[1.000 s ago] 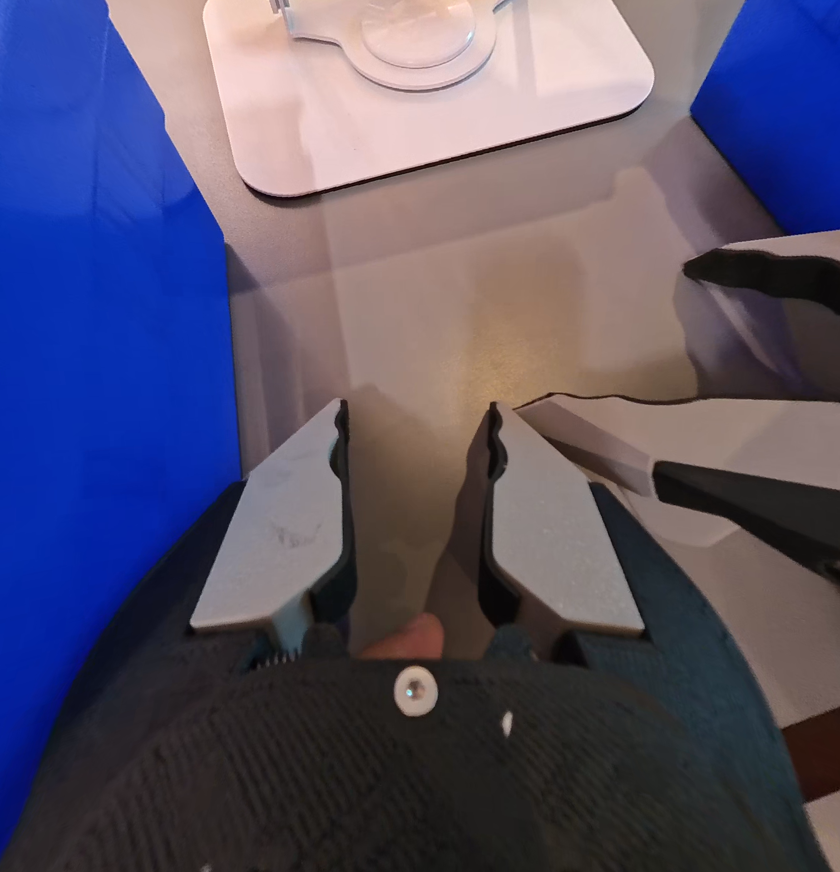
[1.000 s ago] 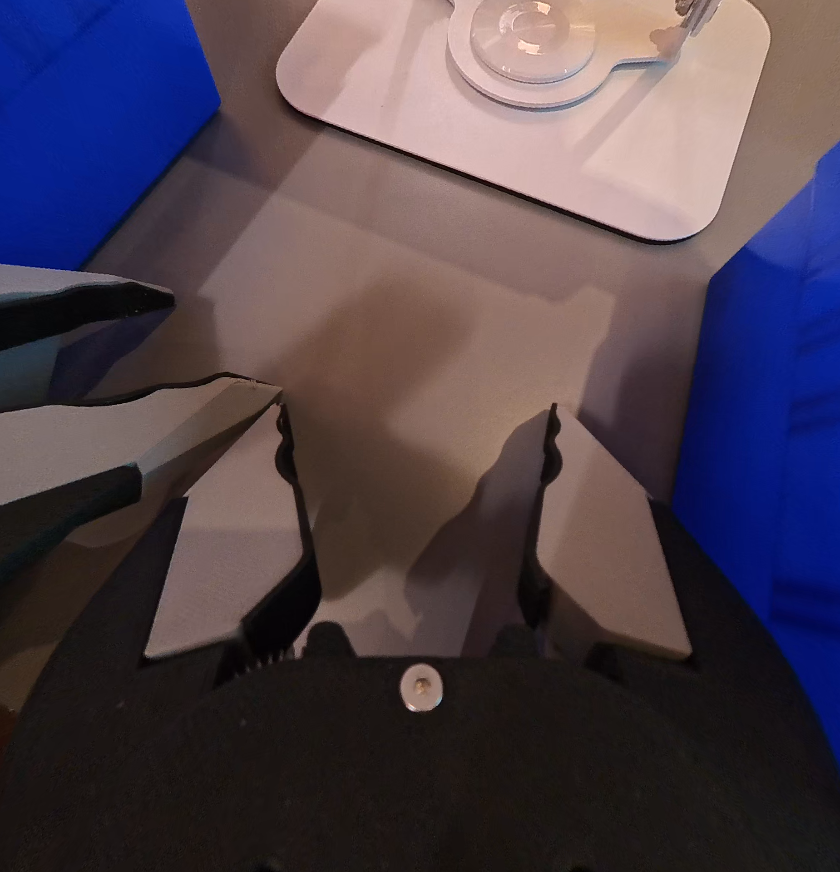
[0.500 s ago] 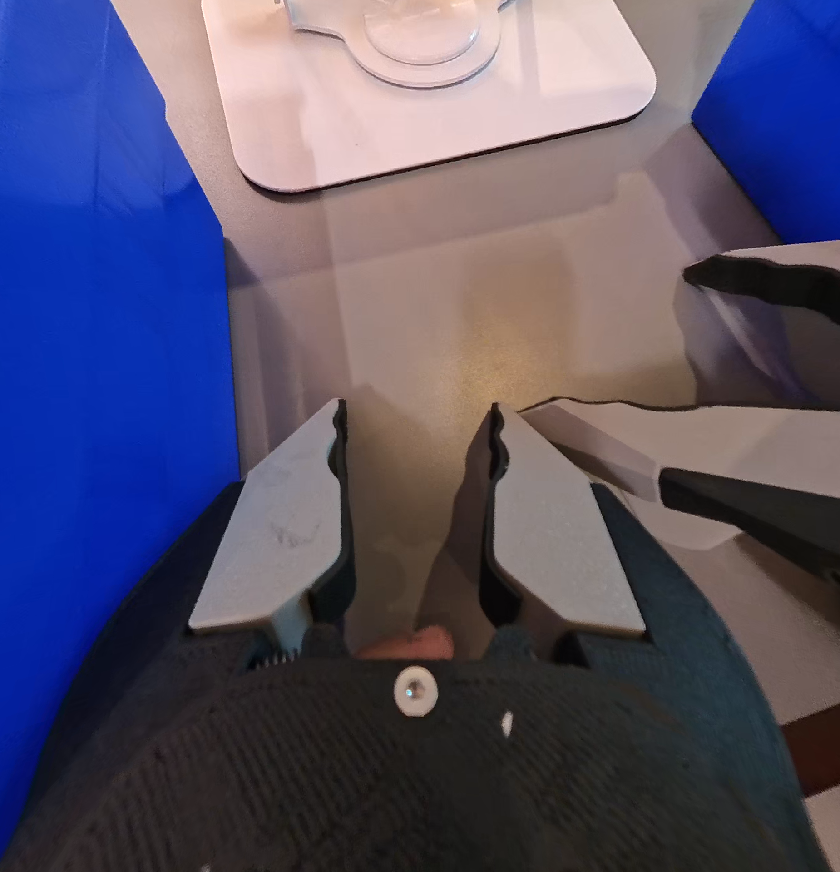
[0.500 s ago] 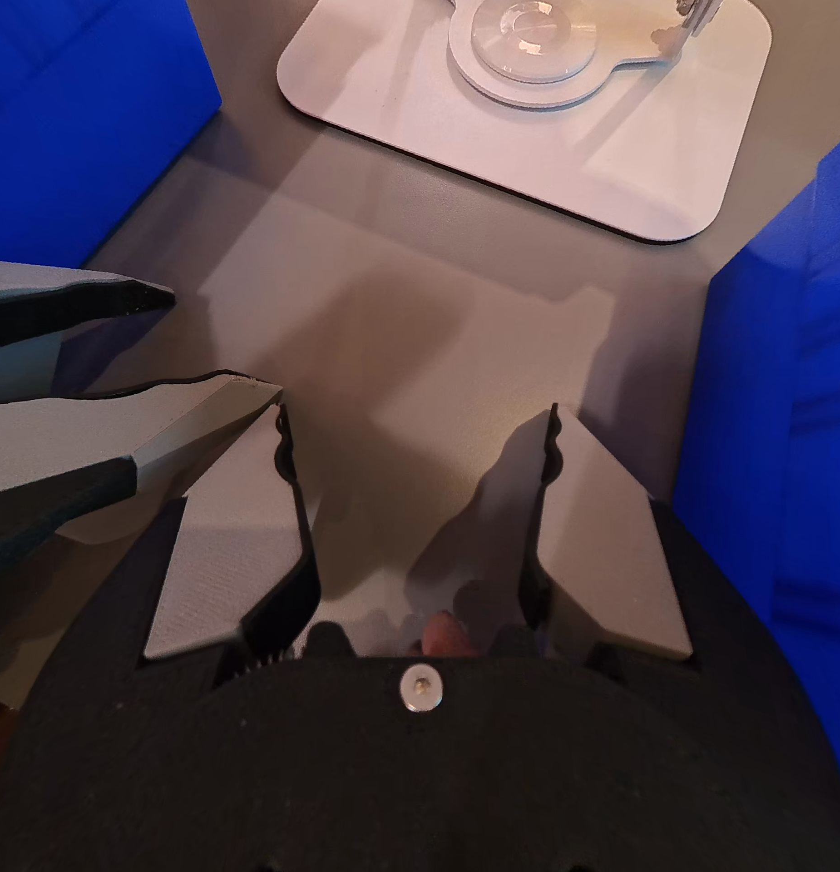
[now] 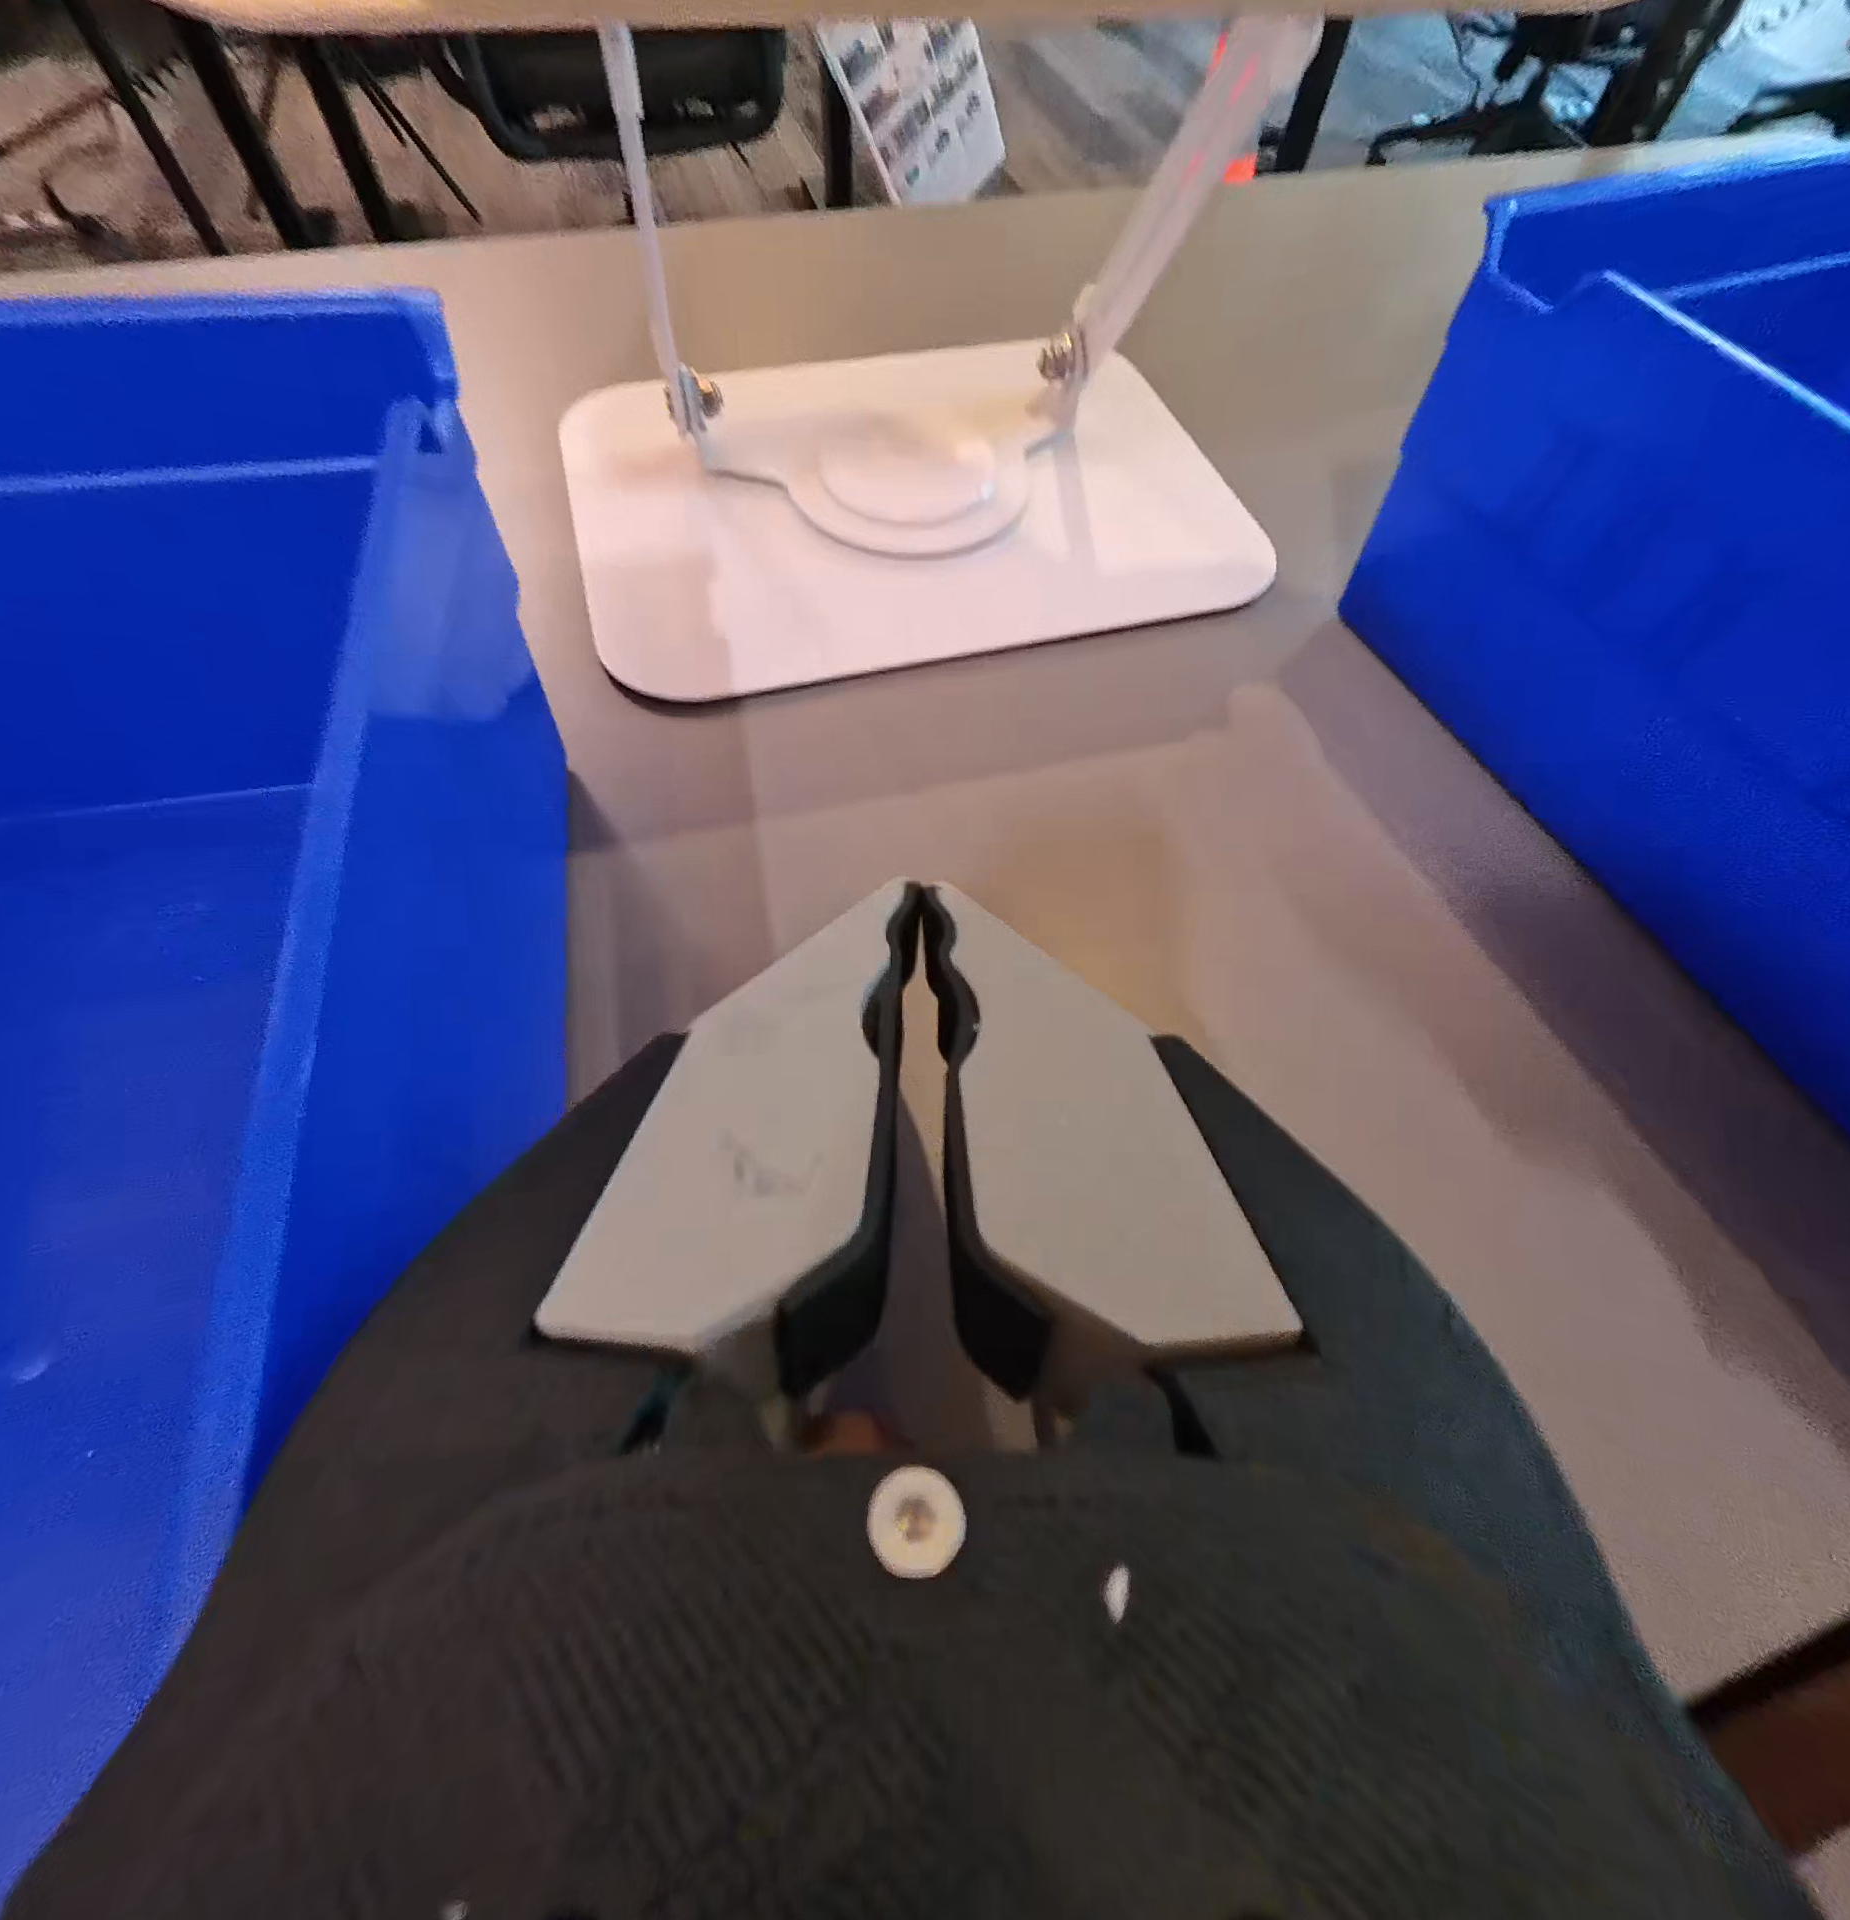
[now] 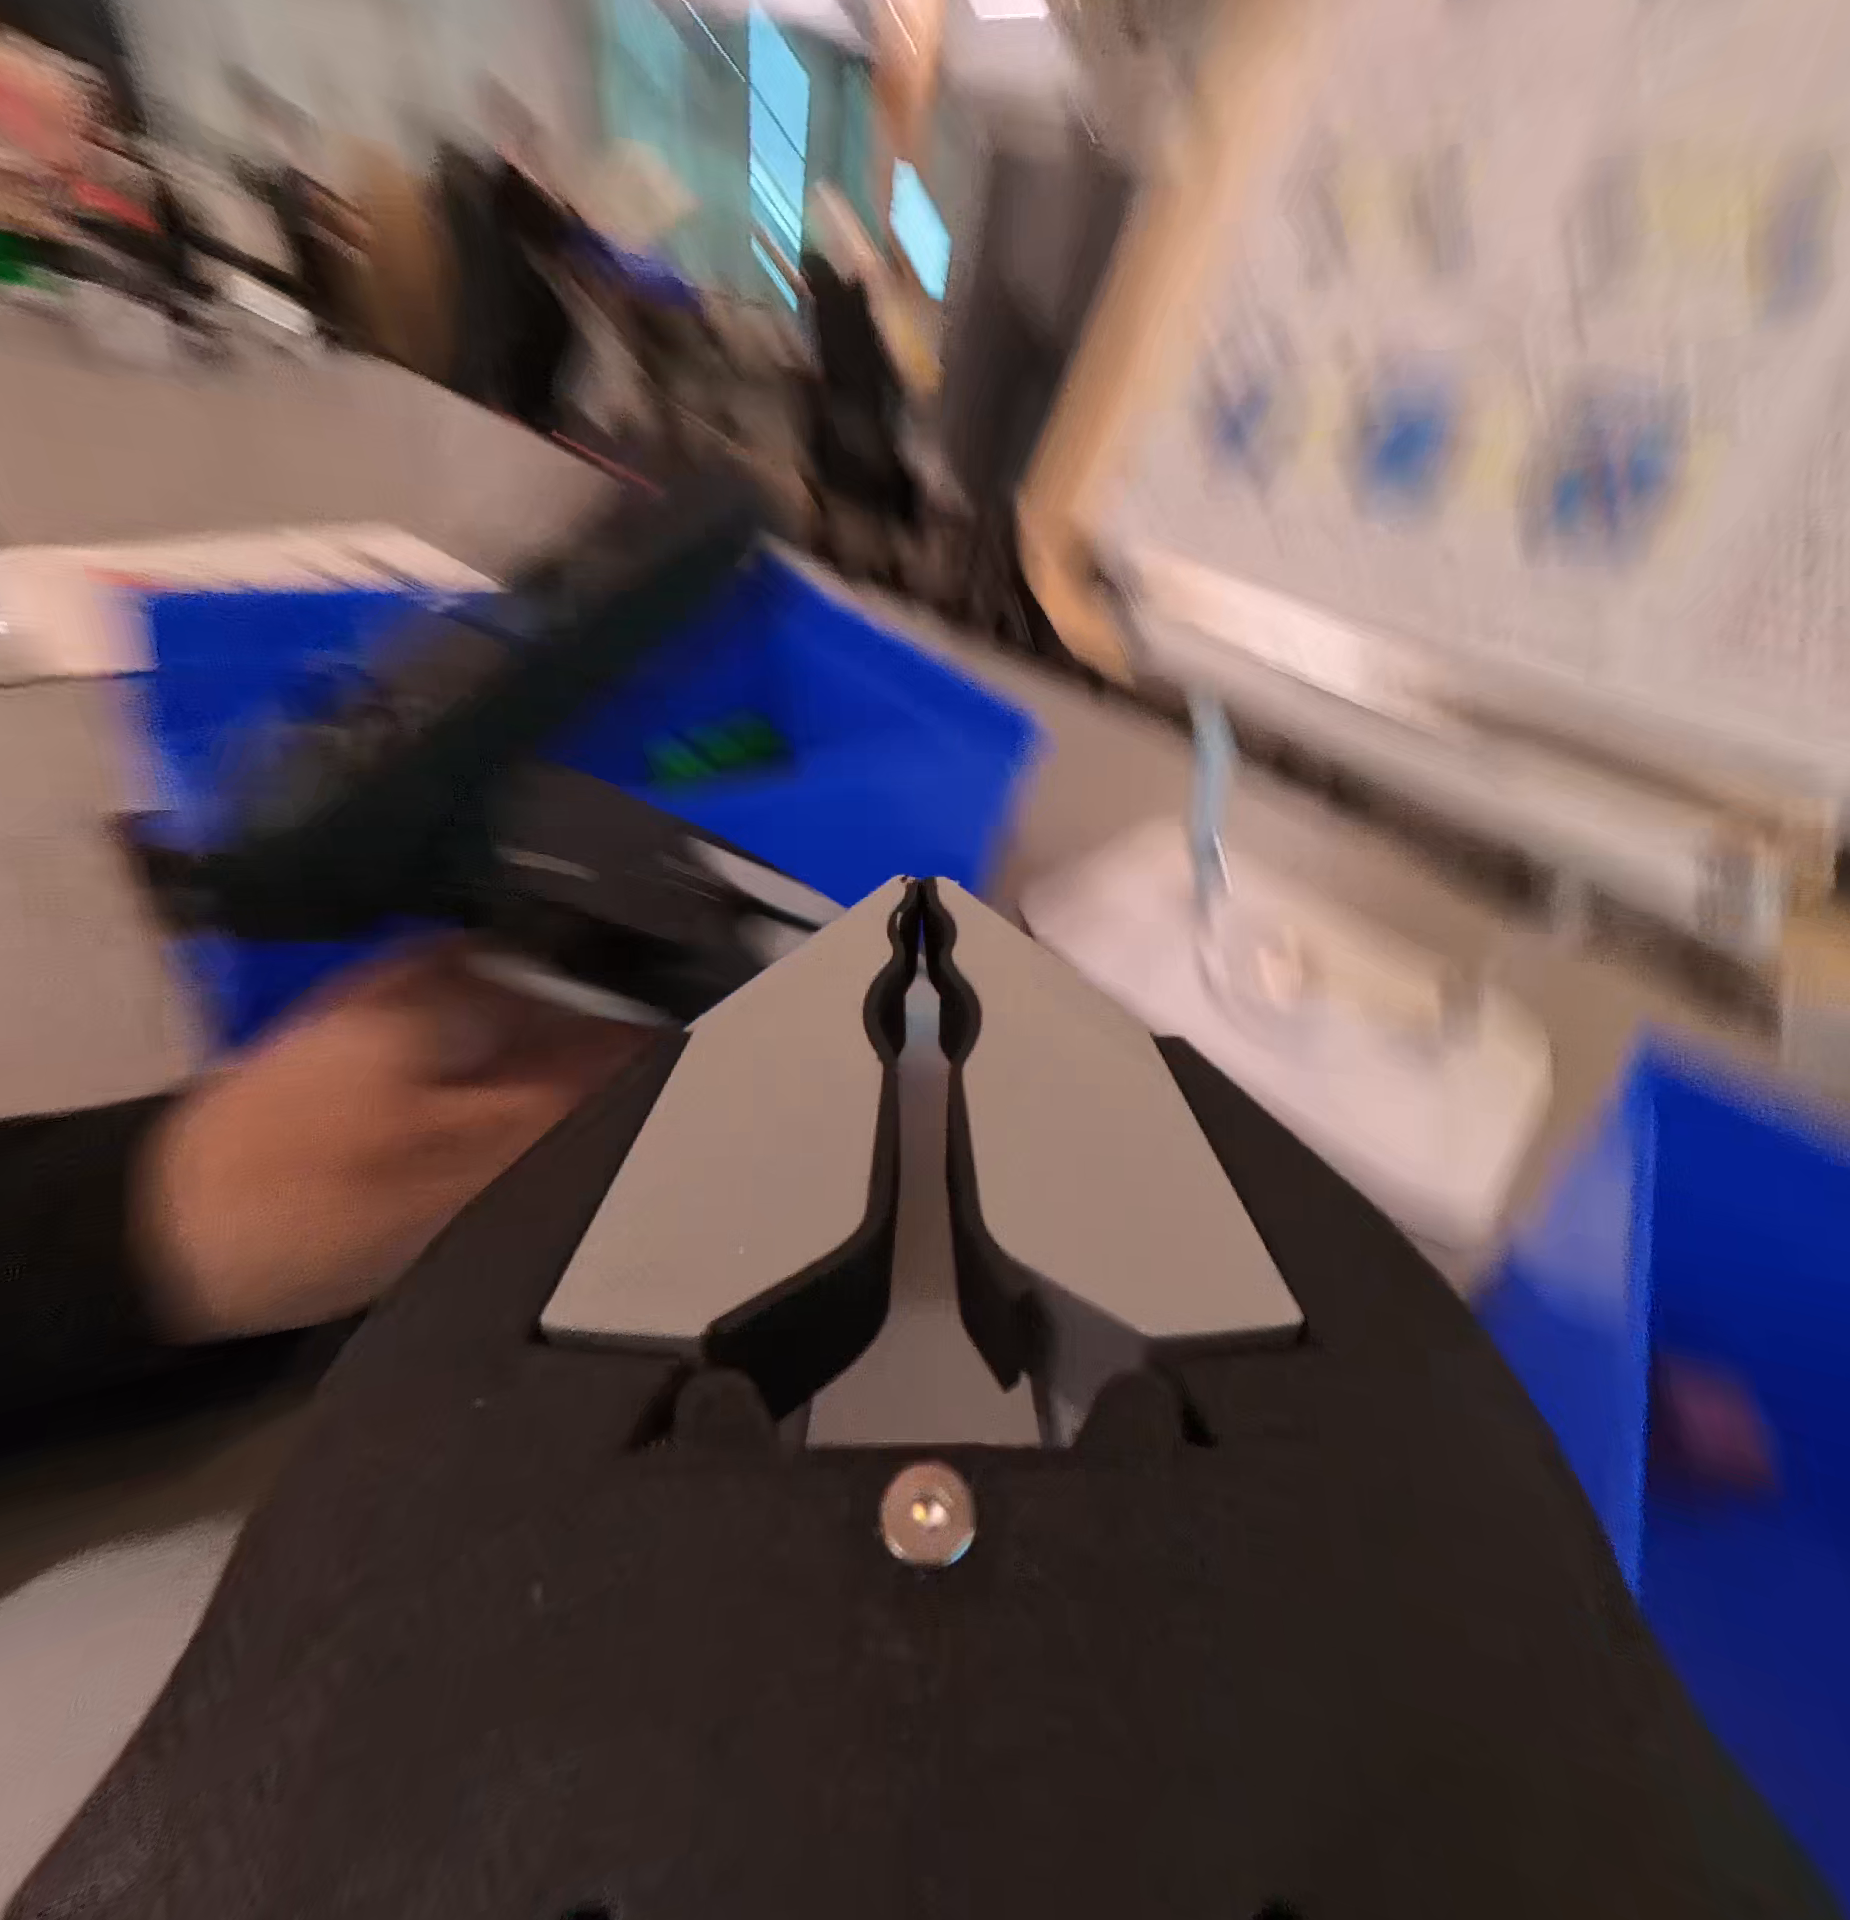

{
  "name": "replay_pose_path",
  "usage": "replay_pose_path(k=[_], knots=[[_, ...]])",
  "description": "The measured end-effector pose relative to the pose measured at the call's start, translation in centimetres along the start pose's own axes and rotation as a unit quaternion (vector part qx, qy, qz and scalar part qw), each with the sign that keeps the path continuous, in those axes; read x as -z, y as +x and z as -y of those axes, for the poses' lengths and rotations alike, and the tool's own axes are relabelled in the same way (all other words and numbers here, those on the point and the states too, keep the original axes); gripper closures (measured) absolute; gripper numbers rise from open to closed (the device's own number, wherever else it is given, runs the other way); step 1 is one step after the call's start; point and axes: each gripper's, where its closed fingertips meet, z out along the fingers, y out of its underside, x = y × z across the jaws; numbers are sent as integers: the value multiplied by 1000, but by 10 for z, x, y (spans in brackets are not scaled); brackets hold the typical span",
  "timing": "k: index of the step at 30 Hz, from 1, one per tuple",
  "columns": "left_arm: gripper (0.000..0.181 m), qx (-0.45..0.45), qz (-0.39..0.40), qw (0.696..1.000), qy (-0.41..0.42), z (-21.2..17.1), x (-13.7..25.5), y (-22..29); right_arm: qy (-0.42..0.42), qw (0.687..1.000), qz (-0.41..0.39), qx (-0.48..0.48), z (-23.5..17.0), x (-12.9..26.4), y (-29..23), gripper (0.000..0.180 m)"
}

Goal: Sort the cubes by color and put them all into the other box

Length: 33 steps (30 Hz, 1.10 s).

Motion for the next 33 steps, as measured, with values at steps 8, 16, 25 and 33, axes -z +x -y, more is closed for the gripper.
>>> replay_pose_path(k=[8, 16, 25, 33], knots=[[181, -38, 90, 995, 21, 7, -1, -25, 66, 972, 30, 224, 35, 16, -86, 180], [181, -73, 132, 988, 29, 12, 4, -31, 16, 971, 48, 234, 16, 8, -95, 180], [181, -119, 154, 981, 17, 10, 2, -38, -44, 960, 20, 276, 5, 5, -89, 180], [181, -146, 176, 973, -10, 3, -1, -46, -61, 964, 19, 257, 0, 3, -85, 180]])
